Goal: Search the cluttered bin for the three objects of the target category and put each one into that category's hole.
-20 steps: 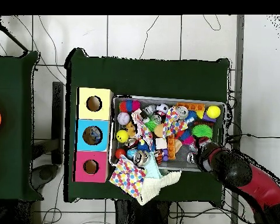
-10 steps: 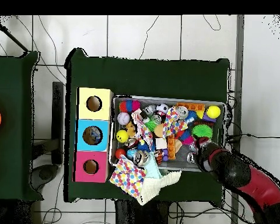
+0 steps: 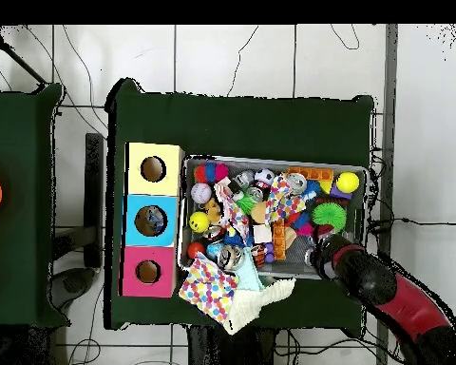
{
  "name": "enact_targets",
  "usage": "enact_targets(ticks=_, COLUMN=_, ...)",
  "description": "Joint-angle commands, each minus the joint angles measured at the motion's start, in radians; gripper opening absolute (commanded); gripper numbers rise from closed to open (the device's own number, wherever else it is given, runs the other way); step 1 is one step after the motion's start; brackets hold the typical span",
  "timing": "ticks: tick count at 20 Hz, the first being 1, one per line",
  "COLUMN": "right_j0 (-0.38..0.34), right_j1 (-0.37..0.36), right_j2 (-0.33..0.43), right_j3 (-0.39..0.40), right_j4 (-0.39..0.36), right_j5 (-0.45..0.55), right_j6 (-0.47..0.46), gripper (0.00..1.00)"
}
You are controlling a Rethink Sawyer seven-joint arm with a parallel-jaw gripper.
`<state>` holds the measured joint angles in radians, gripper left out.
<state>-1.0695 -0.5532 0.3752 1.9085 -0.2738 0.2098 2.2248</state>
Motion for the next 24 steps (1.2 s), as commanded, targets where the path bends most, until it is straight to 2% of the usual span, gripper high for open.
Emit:
enact_targets(ticks=1, right_j0=-0.032, right_j1=0.093, right_j2=0.088, right_j3=-0.085, right_j4=-0.068, right_j5=-0.047, right_j6=-0.051, gripper=1.00)
enact_targets(ticks=13, right_j0=-0.047, right_j1=0.076, right_j2=0.102, right_j3=-0.096, right_j4=-0.093, right_j5=-0.012, right_j6=-0.054, gripper=1.00)
enact_targets(ticks=24, right_j0=-0.012, right_j1=-0.001, right_j2=0.068, right_j3=-0.095, right_j4=-0.103, right_j5=0.003, right_j6=-0.042, gripper=1.00)
